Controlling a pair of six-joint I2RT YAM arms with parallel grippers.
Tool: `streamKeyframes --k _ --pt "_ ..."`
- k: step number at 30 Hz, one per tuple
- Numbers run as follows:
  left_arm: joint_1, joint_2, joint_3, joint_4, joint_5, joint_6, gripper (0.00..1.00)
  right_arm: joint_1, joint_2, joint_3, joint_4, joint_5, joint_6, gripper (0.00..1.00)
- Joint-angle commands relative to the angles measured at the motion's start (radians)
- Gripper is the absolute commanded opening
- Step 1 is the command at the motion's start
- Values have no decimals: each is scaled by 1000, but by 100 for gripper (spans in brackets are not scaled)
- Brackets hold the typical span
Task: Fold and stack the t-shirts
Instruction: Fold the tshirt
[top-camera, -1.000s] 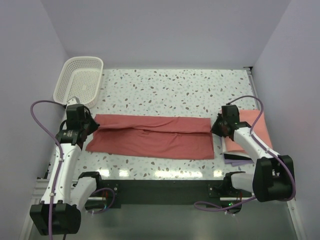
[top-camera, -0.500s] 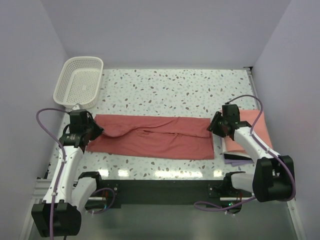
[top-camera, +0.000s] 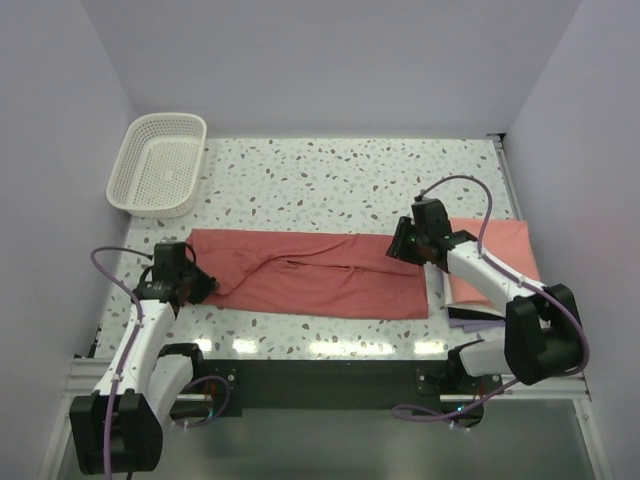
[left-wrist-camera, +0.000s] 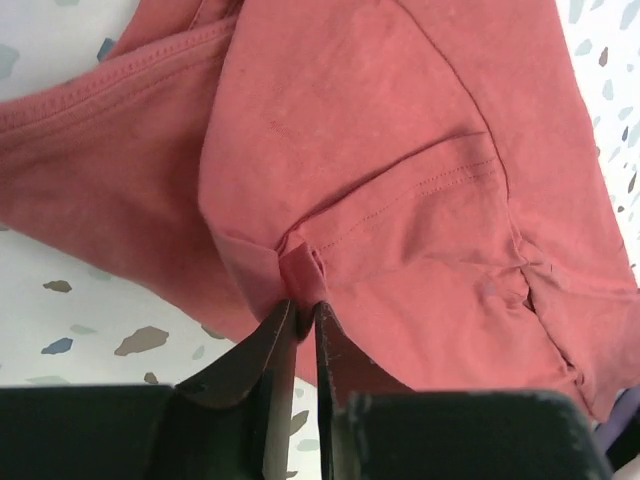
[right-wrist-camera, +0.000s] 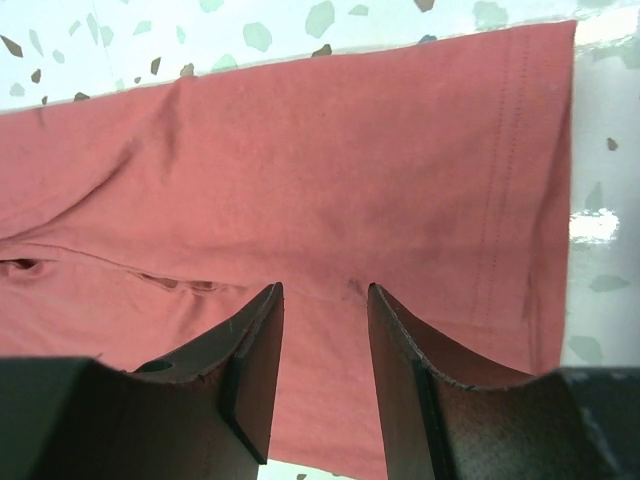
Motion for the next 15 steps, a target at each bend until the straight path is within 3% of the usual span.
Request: streamKeyframes --k 1,5,6,9,15 --pt "7 -23 -20 63 15 -68 20 22 35 44 39 17 11 43" --pt "7 -17 4 61 2 -54 38 42 70 50 56 15 8 43" --pt "7 -16 12 54 -7 -54 47 47 77 52 58 15 6 43" --pt "5 -23 46 46 -25 -42 57 62 110 69 59 15 -4 43" --pt "5 -37 112 38 -54 -40 59 92 176 99 62 34 -12 42"
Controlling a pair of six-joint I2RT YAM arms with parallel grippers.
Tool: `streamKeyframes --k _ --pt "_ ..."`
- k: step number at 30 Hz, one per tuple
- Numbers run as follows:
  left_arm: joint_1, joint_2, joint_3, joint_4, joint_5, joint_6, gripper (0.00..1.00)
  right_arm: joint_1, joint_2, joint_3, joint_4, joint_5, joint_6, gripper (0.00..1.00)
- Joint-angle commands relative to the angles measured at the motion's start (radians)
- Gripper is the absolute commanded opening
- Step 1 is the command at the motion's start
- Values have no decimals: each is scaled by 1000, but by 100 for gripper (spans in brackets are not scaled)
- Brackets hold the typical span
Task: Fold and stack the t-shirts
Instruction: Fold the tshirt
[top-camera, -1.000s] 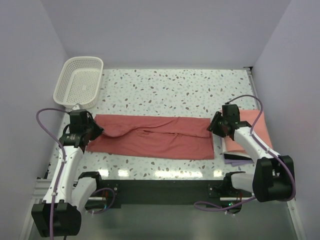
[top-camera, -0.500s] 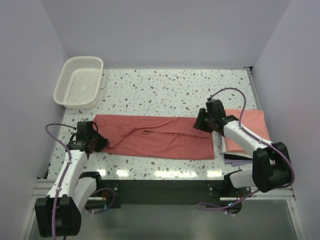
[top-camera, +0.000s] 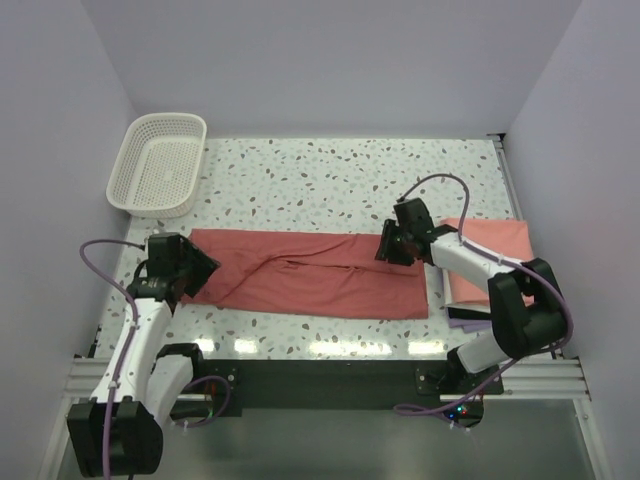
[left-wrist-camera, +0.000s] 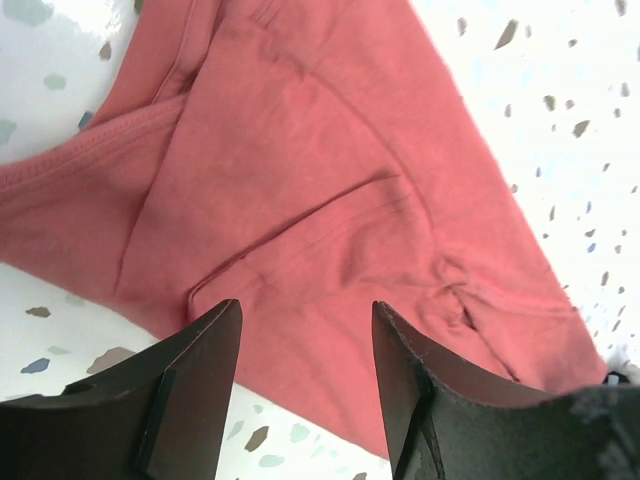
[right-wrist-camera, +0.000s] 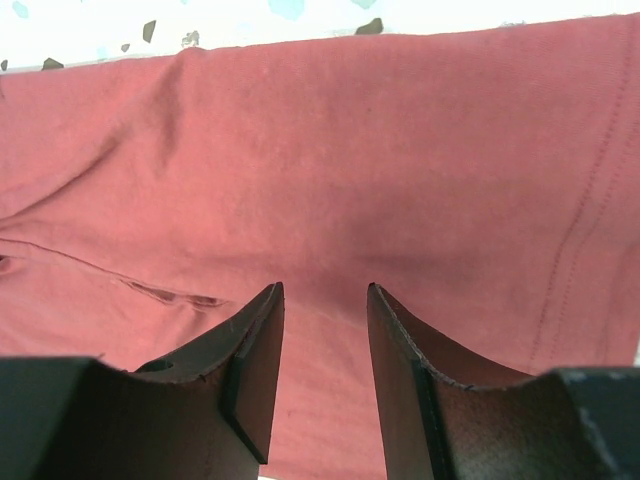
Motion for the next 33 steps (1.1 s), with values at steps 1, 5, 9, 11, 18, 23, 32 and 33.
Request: streamKeyframes --k 1,5,9,11,18,23,32,33 --pt "5 -20 65 32 -26 -1 60 18 27 49 38 32 -12 42" --pt "-3 -26 103 29 -59 -8 59 42 61 81 33 38 -17 42" --pt "-41 -19 100 74 -38 -24 51 74 95 121 27 53 -15 41" --pt "-82 3 81 120 -47 -47 42 93 112 133 27 61 -11 41" --pt "-237 185 47 266 -95 -129 24 123 153 119 30 87 -11 41" --pt "-287 352 11 407 -121 -166 19 122 150 61 37 107 -9 40" --pt "-293 601 76 472 -179 -163 16 123 63 -106 101 26 83 40" --pt "-293 621 91 472 -187 -158 16 125 44 -127 116 -3 100 40"
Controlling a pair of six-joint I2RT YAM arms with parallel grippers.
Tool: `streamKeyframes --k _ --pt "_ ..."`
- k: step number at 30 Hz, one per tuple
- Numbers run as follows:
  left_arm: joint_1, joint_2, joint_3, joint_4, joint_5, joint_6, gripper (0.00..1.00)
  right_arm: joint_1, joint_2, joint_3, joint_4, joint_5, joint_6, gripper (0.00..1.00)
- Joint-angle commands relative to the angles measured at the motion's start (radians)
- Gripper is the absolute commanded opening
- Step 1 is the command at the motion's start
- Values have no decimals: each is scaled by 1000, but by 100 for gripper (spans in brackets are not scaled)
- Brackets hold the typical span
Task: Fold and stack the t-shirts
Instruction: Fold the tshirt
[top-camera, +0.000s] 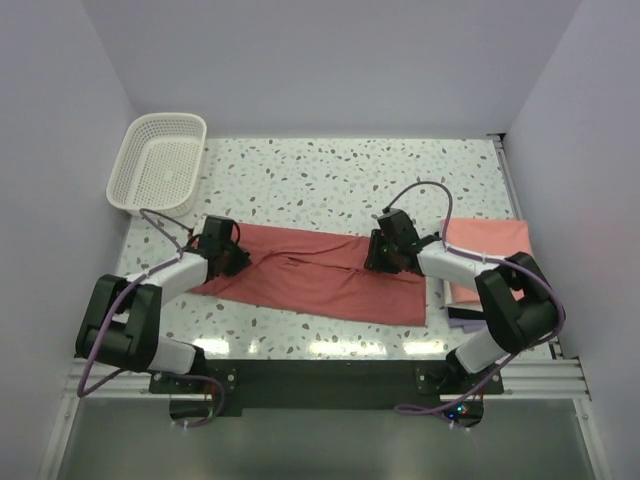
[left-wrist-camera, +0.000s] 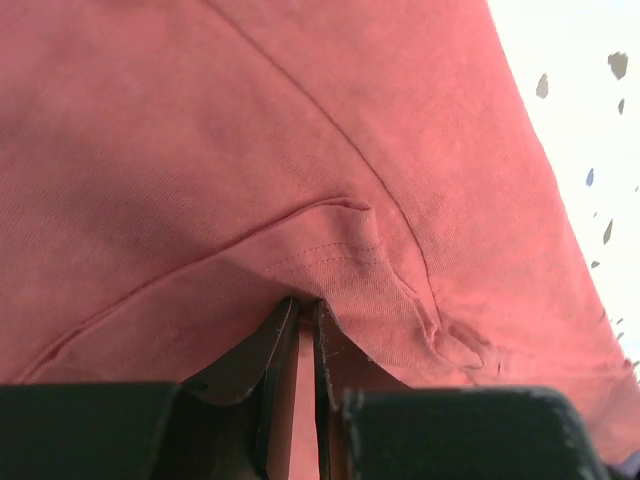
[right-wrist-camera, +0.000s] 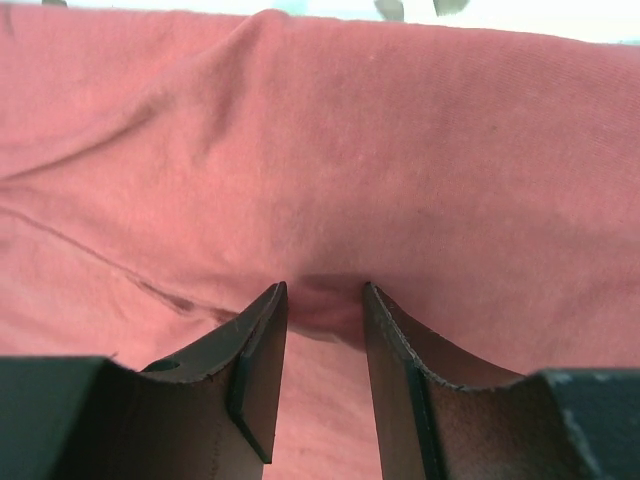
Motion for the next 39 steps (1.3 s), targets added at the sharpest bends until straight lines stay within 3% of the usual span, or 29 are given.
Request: streamKeyframes --k 1,8,12,16,21,29,37,39 --pt "-3 106 71 45 -75 3 16 4 -63 -107 25 -69 96 40" --pt "-58 376 335 -14 -83 68 16 95 -257 -322 154 -137 310 40" --pt "-89 615 584 -33 1 139 16 300 -318 -356 215 -75 443 40" --pt "-118 791 766 -30 124 196 15 478 -274 -307 269 3 535 40" --pt "-131 942 951 -31 242 247 16 535 -69 -149 278 -11 494 40" --pt "-128 996 1126 -27 359 328 27 535 21 18 196 -32 379 40" --pt "-74 878 1228 82 529 352 54 512 -155 109 -21 51 253 43" --pt "-54 834 1225 87 548 343 56 451 -224 115 -85 61 232 43"
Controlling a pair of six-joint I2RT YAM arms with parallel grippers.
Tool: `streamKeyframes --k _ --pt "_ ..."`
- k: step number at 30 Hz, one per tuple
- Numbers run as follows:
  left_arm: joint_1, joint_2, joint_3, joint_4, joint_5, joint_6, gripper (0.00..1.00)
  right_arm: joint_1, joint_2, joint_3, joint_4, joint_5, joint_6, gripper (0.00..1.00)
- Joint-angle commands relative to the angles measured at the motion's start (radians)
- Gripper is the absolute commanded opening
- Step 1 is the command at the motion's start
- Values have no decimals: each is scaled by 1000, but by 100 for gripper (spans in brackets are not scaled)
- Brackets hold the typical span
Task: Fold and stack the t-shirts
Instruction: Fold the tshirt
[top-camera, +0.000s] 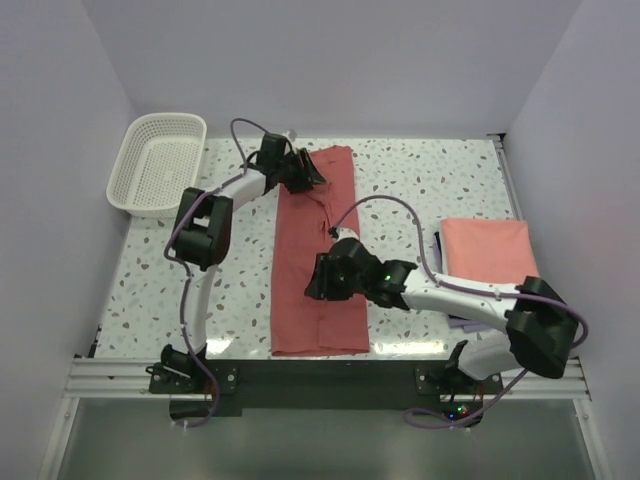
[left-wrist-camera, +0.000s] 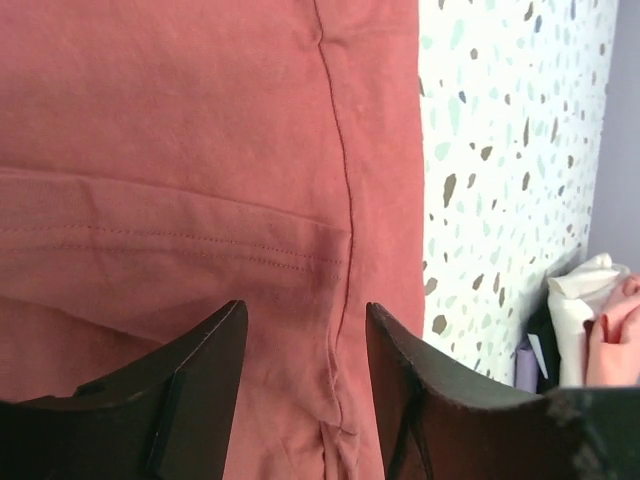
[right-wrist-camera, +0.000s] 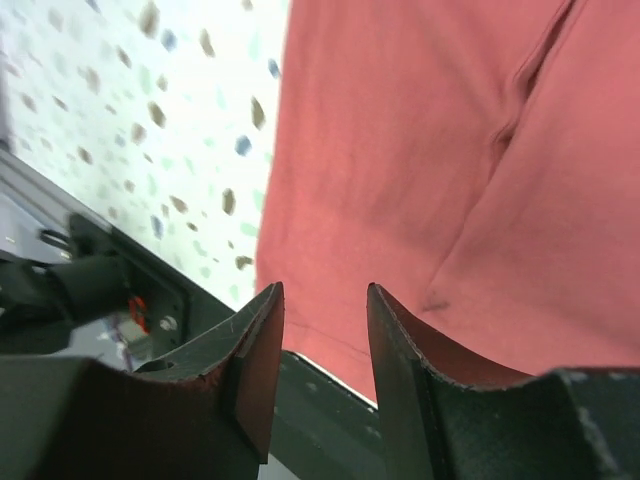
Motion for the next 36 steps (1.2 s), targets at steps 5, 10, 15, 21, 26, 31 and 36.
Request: streamKeyframes --k 5,10,15,21,26,31,36 --pt "75 -251 -136 101 76 1 56 -294 -216 24 -173 -7 -155 43" --pt "72 -427 -348 146 26 -51 51 -460 -183 72 -197 -31 -244 44" --pt "48 -614 -657 219 13 -113 36 -488 -8 197 -194 -31 -294 43" --pt "3 -858 -959 205 -76 -136 25 -486 100 258 -170 -100 -296 42" --pt "-13 -1018 -1161 162 -90 -122 23 -467 5 96 -144 -133 -265 42" --pt "-56 -1135 -1289 109 -66 -90 16 -365 -167 -103 -119 -160 -187 42" --pt "-82 -1262 -1369 -14 -27 -65 11 -235 -268 -229 -132 -154 -117 41"
